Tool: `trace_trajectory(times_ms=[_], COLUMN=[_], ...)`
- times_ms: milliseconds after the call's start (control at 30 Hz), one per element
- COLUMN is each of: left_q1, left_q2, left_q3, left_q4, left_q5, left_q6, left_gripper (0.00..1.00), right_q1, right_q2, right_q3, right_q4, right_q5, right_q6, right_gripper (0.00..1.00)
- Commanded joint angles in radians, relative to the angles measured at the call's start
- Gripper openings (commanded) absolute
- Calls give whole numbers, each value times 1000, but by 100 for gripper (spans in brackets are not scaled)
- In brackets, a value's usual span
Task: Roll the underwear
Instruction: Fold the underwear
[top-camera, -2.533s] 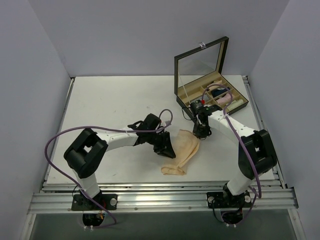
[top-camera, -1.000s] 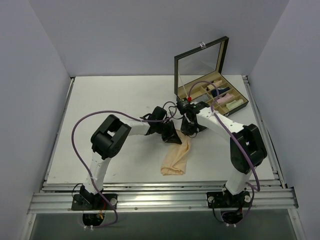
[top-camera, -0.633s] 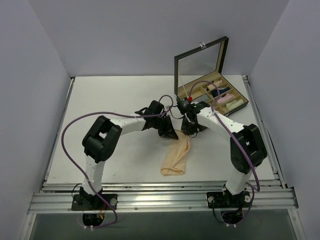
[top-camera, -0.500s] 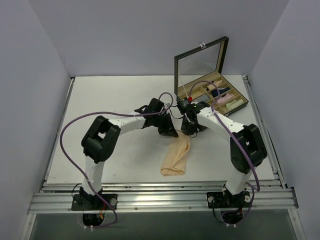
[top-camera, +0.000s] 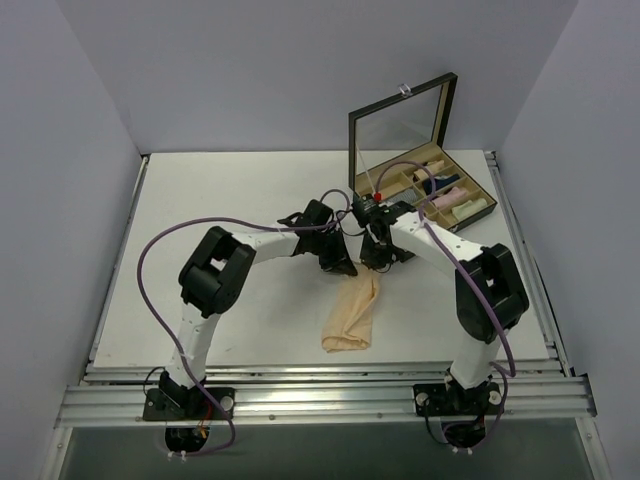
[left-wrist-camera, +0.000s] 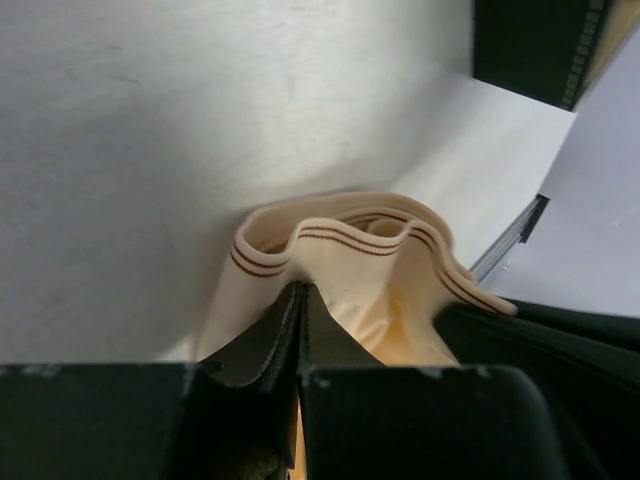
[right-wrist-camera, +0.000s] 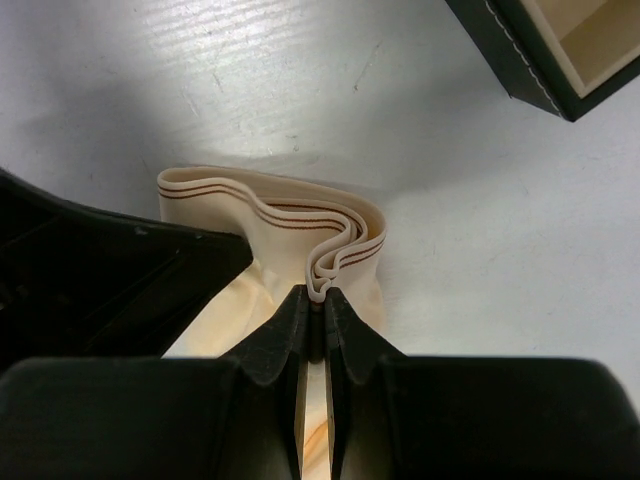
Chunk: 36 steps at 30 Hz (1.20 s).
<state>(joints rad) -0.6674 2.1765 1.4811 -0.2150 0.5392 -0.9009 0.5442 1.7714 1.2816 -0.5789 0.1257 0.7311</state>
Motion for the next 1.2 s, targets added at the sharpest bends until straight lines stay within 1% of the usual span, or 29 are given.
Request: trace_trajectory(times_ms=[0, 167, 367, 533, 967, 1067, 1100, 1133, 1167], left_q1=[5, 3, 3, 5, -6, -6, -3, -3, 2], left_q2=[34, 60, 66, 52, 46, 17, 3, -24, -36], left_q3=[24, 1, -25, -28, -36, -38, -42, -45, -48], left_q4=[34, 45, 72, 60, 45, 7, -7, -20, -41], left_q5=[-21, -48, -58, -65, -71, -71, -73, -77, -82], left_q6=[-3, -6, -18, -6, -15, -13, -13, -13, -13], left_gripper=[7, 6, 6, 6, 6, 9, 11, 13, 15], right_q1=[2, 8, 43, 57, 74, 76, 74, 76, 74], right_q2=[22, 54, 105, 140, 155, 137, 132, 126, 122], right_q3=[54, 91, 114, 96, 65, 50, 50, 51, 53], right_q4=[-25, -4, 30, 73, 177, 192, 191, 188, 183], right_q5=[23, 8, -8, -35, -46, -55, -57, -55, -54], right_q6=[-13, -24, -16, -9, 37, 53, 53, 48, 44], right_gripper=[0, 0, 0, 0, 0, 0, 0, 4, 5])
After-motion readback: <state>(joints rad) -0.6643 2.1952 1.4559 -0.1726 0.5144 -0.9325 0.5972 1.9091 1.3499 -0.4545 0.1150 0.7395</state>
